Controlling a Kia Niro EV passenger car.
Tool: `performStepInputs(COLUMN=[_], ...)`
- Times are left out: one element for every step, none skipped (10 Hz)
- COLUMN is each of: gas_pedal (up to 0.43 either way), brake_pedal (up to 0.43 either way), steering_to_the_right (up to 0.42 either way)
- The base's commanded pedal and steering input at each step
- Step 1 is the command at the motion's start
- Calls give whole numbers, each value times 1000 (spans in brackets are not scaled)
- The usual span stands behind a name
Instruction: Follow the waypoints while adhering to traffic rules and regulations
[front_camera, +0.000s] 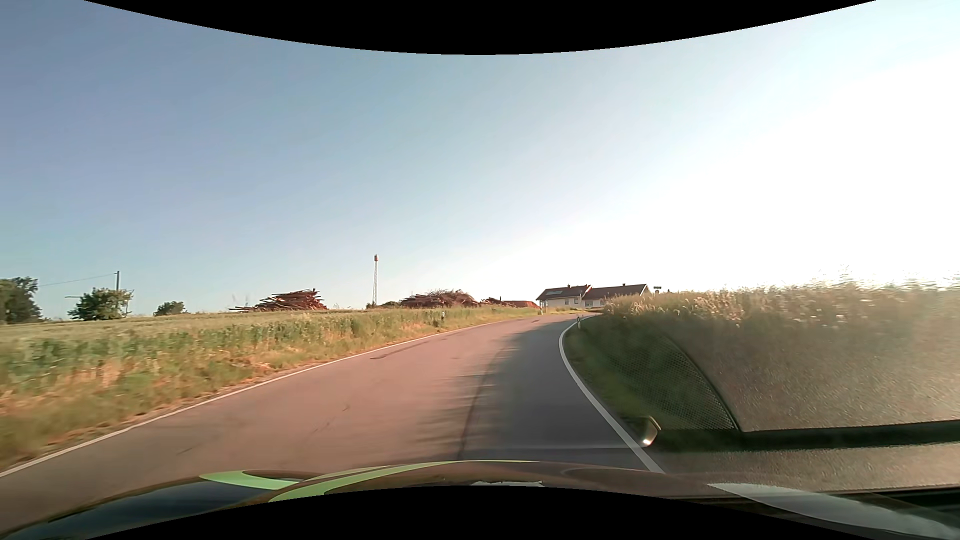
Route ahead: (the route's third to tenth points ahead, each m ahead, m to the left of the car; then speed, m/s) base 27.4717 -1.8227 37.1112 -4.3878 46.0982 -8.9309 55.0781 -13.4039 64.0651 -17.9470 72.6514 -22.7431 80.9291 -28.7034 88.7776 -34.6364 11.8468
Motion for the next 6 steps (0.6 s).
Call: performStepInputs(gas_pedal=[0,0,0,0,0,0], brake_pedal=[0,0,0,0,0,0], steering_to_the_right=[40,40,40,40,40,40])
